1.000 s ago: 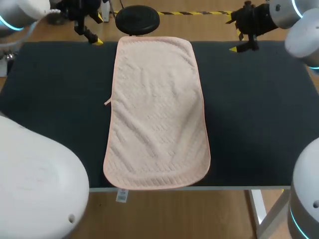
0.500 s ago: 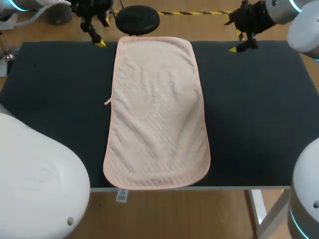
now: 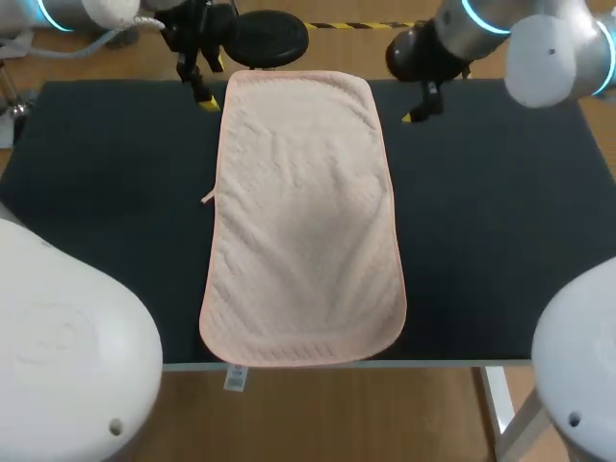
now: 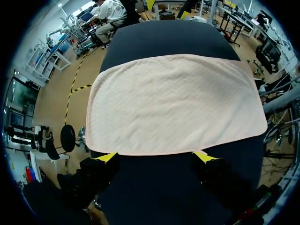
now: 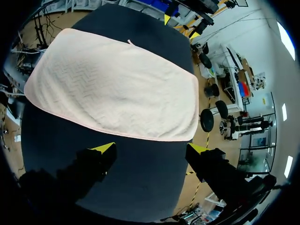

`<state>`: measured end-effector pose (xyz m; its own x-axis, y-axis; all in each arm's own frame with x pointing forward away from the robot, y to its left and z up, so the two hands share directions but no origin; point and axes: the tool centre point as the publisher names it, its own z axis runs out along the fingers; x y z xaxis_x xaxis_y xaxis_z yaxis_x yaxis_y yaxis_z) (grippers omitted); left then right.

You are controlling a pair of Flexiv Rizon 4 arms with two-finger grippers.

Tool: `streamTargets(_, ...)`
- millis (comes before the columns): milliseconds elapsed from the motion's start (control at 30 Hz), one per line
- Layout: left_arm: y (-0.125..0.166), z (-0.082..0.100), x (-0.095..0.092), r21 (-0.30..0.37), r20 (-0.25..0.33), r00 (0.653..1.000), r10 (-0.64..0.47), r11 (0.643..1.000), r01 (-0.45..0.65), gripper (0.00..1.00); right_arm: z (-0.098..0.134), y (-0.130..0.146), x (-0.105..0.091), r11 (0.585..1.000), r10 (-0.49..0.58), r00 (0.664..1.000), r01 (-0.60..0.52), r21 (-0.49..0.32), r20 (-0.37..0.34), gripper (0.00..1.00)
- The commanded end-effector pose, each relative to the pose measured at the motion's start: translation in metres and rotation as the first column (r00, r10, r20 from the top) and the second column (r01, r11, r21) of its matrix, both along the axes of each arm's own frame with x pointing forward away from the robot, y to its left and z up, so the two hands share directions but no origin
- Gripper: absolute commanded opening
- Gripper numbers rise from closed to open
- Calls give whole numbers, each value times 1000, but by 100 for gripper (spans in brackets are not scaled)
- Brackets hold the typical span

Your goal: Fold the towel

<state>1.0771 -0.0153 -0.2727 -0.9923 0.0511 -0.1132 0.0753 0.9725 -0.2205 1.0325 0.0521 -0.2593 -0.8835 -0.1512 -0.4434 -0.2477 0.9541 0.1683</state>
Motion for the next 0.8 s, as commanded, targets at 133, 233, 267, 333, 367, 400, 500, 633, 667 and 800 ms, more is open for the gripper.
streamTargets(133, -9, -25, -12, 18, -40, 999, 21, 1000, -20, 100, -25, 11, -8, 989, -66, 997, 60, -134, -37, 100)
streamTargets(233, -11, -34, -16, 21, -54, 998, 22, 1000, -20, 100, -37, 12, -10, 985, -98, 992, 85, -151, -78, 100)
streamTargets(267, -12, -37, -17, 21, -56, 998, 22, 1000, -21, 100, -41, 13, -11, 985, -98, 991, 85, -151, -87, 100)
streamTargets(333, -13, -42, -18, 13, -69, 997, 26, 1000, -25, 100, -47, 15, -12, 982, -114, 988, 97, -161, -105, 100)
streamTargets(367, -13, -45, -18, 9, -79, 996, 27, 1000, -26, 100, -50, 16, -13, 983, -115, 987, 96, -158, -116, 100)
streamTargets(400, -13, -48, -19, 4, -90, 995, 31, 1000, -31, 100, -52, 17, -13, 983, -116, 985, 97, -153, -125, 100)
streamTargets(500, -13, -49, -18, -29, -114, 993, 18, 999, -21, 100, -51, 19, -15, 987, -92, 989, 75, -142, -117, 100)
streamTargets(633, -12, -42, -16, -83, -126, 992, 3, 996, -13, 100, -51, 19, -15, 987, -92, 989, 75, -142, -117, 100)
streamTargets(667, -12, -42, -16, -83, -126, 992, 3, 996, -13, 100, -51, 19, -15, 987, -92, 989, 75, -142, -117, 100)
streamTargets(800, -12, -42, -16, -83, -126, 992, 3, 996, -13, 100, -51, 19, -15, 987, -92, 989, 75, -142, -117, 100)
